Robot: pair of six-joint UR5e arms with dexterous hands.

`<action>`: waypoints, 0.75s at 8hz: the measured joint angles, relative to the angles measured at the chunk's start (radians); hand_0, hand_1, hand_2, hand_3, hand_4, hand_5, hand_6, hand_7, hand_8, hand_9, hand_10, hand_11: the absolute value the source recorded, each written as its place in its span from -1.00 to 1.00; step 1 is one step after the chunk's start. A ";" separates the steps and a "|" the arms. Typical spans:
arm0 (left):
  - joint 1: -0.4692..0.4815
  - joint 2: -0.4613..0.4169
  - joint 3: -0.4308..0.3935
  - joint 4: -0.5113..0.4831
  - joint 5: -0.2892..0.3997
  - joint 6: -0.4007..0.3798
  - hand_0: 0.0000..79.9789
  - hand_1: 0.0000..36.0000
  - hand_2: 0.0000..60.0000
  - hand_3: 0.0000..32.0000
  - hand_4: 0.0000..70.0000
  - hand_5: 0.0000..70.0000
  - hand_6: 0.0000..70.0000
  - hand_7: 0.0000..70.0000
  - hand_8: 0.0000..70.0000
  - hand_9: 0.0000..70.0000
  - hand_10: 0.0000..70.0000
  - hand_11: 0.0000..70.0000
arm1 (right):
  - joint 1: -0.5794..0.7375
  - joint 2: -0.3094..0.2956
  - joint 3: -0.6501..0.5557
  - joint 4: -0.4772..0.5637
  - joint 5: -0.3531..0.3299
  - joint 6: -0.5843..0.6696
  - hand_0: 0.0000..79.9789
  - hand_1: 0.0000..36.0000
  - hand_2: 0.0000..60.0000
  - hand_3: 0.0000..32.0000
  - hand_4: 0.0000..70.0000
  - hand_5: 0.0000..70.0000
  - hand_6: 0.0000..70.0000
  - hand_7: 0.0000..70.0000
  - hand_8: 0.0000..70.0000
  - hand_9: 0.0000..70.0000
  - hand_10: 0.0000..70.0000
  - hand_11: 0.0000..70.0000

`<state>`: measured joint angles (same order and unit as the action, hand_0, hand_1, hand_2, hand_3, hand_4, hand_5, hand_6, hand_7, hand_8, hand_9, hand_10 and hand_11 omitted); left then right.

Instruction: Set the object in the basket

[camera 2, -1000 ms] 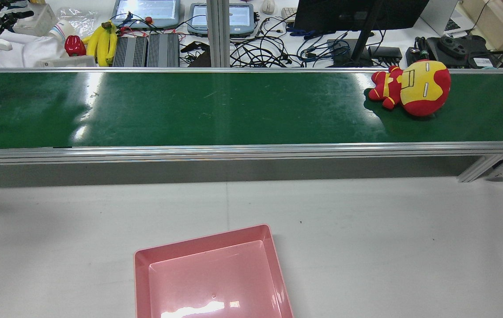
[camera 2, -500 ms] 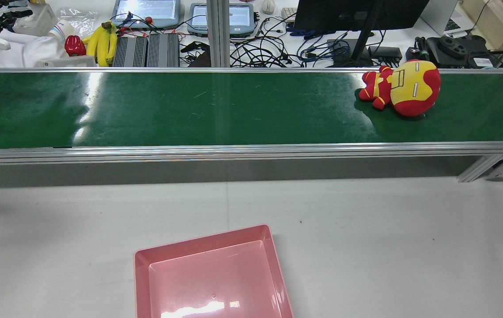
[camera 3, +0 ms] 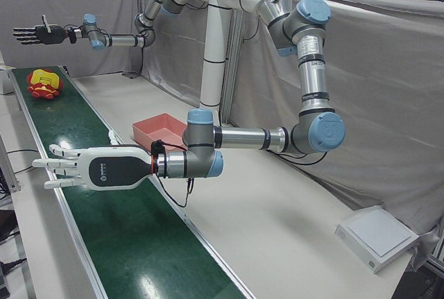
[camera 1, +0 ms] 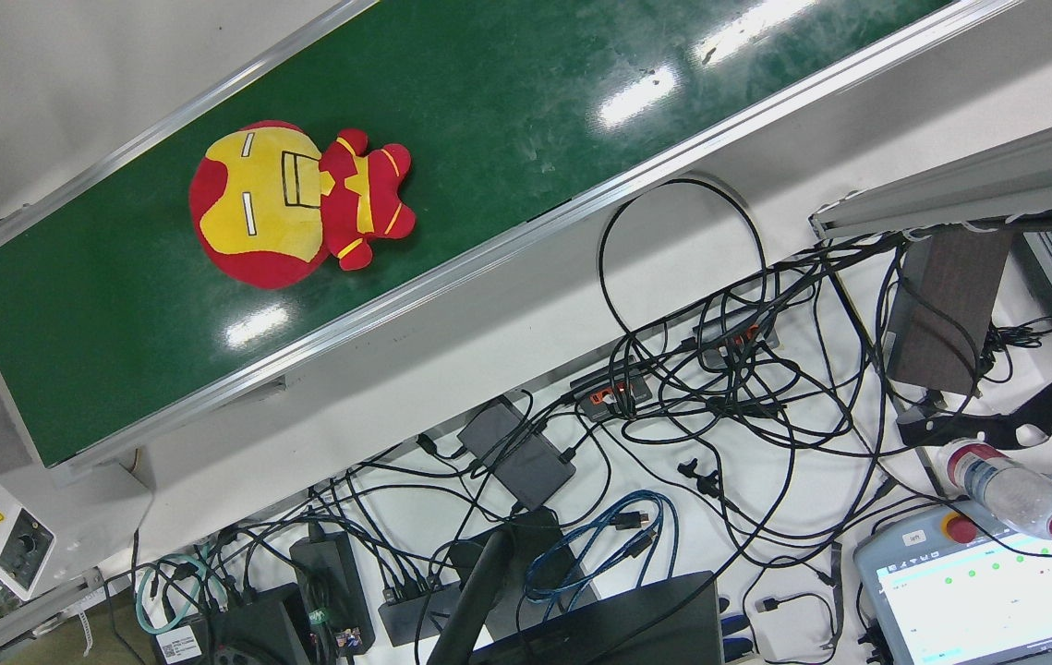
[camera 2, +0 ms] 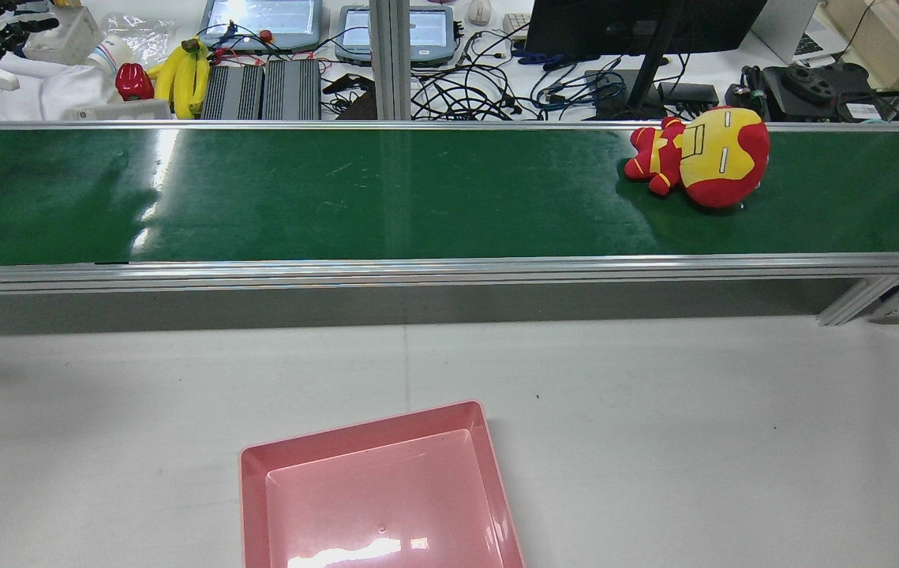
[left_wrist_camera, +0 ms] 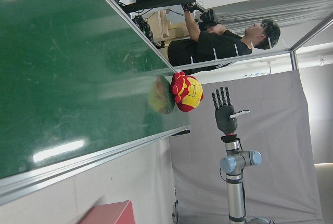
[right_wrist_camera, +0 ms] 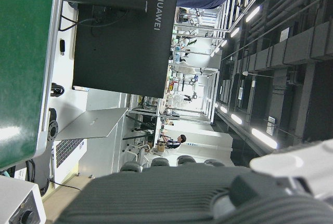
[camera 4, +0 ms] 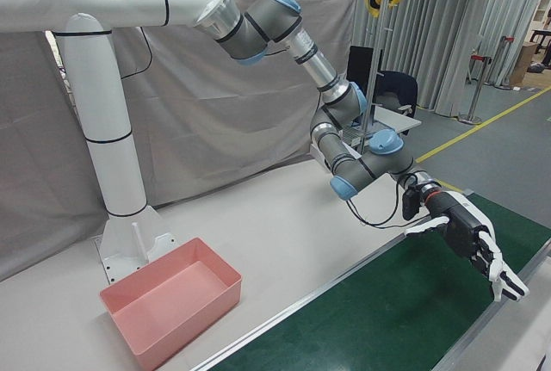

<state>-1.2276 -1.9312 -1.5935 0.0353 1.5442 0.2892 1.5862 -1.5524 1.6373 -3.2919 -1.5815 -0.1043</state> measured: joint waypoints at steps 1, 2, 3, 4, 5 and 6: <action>0.000 0.001 0.000 0.000 -0.001 0.000 0.49 0.21 -1.00 -1.00 -0.64 -0.31 -0.85 -0.87 -0.66 -0.48 -1.00 -1.00 | 0.000 0.000 0.000 0.000 0.000 0.000 -1.00 -1.00 -1.00 -1.00 -1.00 -1.00 -1.00 -1.00 -1.00 -1.00 -1.00 -1.00; 0.000 0.002 0.000 -0.001 0.000 0.000 0.49 0.20 -1.00 -1.00 -0.64 -0.30 -0.85 -0.87 -0.66 -0.47 -1.00 -1.00 | 0.000 0.000 0.000 0.000 0.000 0.000 -1.00 -1.00 -1.00 -1.00 -1.00 -1.00 -1.00 -1.00 -1.00 -1.00 -1.00 -1.00; 0.000 0.004 0.000 -0.001 0.000 -0.001 0.49 0.19 -1.00 -1.00 -0.64 -0.30 -0.86 -0.87 -0.67 -0.48 -1.00 -1.00 | 0.000 0.000 0.000 0.000 0.000 0.000 -1.00 -1.00 -1.00 -1.00 -1.00 -1.00 -1.00 -1.00 -1.00 -1.00 -1.00 -1.00; 0.000 0.004 0.000 -0.001 0.000 -0.001 0.50 0.19 -1.00 -1.00 -0.63 -0.30 -0.86 -0.87 -0.66 -0.47 -1.00 -1.00 | 0.000 0.000 -0.001 0.000 0.000 0.000 -1.00 -1.00 -1.00 -1.00 -1.00 -1.00 -1.00 -1.00 -1.00 -1.00 -1.00 -1.00; 0.000 0.004 0.000 -0.001 -0.001 -0.001 0.49 0.20 -1.00 -1.00 -0.62 -0.30 -0.85 -0.87 -0.66 -0.47 -1.00 -1.00 | 0.000 0.000 -0.001 0.000 0.000 0.000 -1.00 -1.00 -1.00 -1.00 -1.00 -1.00 -1.00 -1.00 -1.00 -1.00 -1.00 -1.00; 0.000 0.004 0.000 -0.002 -0.001 -0.001 0.50 0.20 -1.00 -1.00 -0.62 -0.31 -0.85 -0.87 -0.66 -0.47 -1.00 -1.00 | -0.001 0.000 -0.001 0.000 0.000 0.000 -1.00 -1.00 -1.00 -1.00 -1.00 -1.00 -1.00 -1.00 -1.00 -1.00 -1.00 -1.00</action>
<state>-1.2272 -1.9271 -1.5938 0.0338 1.5433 0.2878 1.5854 -1.5524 1.6360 -3.2919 -1.5816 -0.1043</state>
